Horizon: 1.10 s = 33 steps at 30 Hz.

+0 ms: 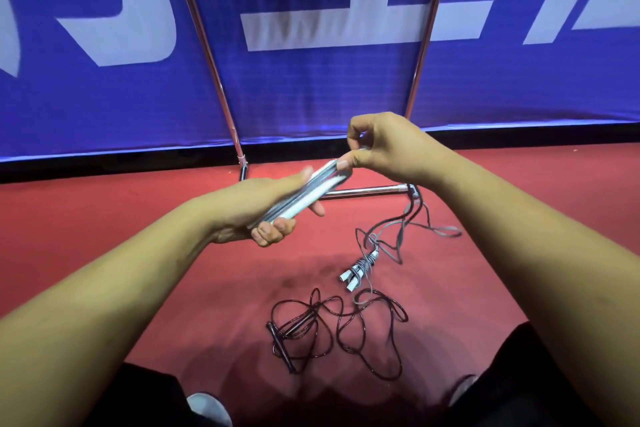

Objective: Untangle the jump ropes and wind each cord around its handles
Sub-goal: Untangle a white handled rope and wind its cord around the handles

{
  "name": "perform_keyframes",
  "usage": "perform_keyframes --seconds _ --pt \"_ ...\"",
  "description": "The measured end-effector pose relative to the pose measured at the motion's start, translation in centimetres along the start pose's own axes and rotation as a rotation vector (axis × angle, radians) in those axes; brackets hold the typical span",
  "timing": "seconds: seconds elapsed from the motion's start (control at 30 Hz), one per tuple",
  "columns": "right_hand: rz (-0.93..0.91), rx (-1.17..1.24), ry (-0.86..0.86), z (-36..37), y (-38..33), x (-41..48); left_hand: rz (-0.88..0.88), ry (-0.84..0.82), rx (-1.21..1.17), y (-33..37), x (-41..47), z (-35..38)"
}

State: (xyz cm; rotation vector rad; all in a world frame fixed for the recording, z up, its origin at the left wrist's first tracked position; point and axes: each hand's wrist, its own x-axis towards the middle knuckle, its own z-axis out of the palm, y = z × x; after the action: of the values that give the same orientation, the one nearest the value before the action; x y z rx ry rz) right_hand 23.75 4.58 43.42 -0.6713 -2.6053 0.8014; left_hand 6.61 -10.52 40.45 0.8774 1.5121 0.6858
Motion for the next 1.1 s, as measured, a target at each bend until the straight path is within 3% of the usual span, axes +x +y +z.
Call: perform_keyframes --seconds 0.17,0.33,0.5,0.67,0.87,0.93,1.0,1.1 --pt "-0.037 0.031 -0.057 -0.1 0.2 0.1 0.044 -0.112 -0.006 -0.4 -0.4 -0.4" --pt "-0.068 0.028 -0.204 0.3 0.7 -0.1 0.117 -0.036 0.4 -1.0 -1.1 -0.7" --pt "-0.075 0.145 -0.135 0.4 0.7 0.3 0.337 -0.046 0.433 -0.6 -1.8 -1.0" --pt "0.062 0.466 0.001 2.7 3.1 0.6 0.636 0.212 0.093 0.5 -1.9 -3.0" --pt "0.306 0.817 -0.297 9.3 3.5 0.0 0.679 0.562 0.073 0.8 -1.3 -5.2" --pt "0.352 0.832 -0.348 10.3 2.7 -0.1 0.653 0.708 0.234 0.7 -1.3 -6.5" --pt "0.36 0.785 -0.362 10.8 1.7 -0.3 0.551 0.846 0.618 0.1 -1.1 -8.0" --pt "0.322 0.641 -0.365 11.5 -0.3 -0.9 0.371 0.916 0.987 -1.1 -0.1 -9.1"
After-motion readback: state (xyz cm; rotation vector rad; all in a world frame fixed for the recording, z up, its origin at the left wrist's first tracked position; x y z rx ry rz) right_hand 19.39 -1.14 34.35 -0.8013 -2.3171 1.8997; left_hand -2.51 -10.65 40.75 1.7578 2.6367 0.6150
